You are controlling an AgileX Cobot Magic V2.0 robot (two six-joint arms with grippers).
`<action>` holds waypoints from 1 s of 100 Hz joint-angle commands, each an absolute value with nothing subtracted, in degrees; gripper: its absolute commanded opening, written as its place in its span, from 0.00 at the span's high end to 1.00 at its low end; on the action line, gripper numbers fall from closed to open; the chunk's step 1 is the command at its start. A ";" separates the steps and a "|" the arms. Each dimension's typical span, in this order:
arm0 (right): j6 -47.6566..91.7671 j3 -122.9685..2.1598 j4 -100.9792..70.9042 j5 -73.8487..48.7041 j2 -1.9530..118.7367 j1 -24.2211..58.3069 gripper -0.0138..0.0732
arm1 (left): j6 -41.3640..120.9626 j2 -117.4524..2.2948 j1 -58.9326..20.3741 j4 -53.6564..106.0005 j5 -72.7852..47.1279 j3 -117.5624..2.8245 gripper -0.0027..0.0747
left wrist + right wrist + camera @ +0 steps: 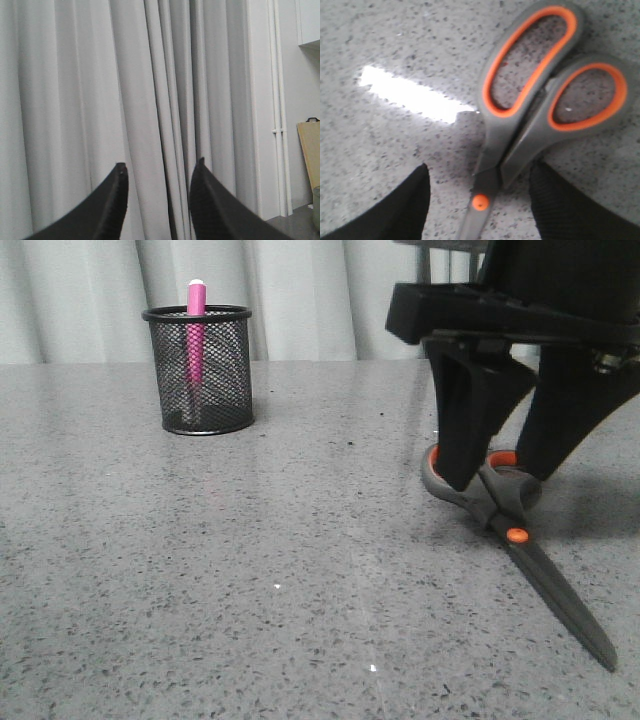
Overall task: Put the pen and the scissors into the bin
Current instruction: 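Lower the right gripper over the scissors handles and grasp them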
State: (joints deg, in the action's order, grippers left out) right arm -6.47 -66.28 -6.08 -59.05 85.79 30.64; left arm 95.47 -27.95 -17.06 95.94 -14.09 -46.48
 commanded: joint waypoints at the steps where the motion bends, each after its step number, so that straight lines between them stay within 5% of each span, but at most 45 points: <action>1: -8.35 -68.20 -3.58 -58.83 84.37 30.76 0.39 | 95.25 -28.31 -17.56 97.91 -14.35 -47.87 0.66; 70: -10.19 -68.20 -4.80 -56.65 90.60 30.76 0.40 | 95.25 -28.22 -17.56 99.37 -14.35 -47.87 0.66; 79: -10.19 -68.20 -4.80 -56.91 91.08 30.76 0.53 | 95.25 -28.22 -17.56 99.37 -14.35 -47.87 0.66; 92: -10.19 -68.32 -4.80 -56.81 91.21 30.76 0.92 | 95.25 -28.22 -17.56 99.37 -14.35 -47.87 0.66; 100: -10.09 -68.81 -4.03 -56.81 91.21 30.76 0.91 | 95.25 -28.22 -17.56 99.37 -14.35 -47.87 0.66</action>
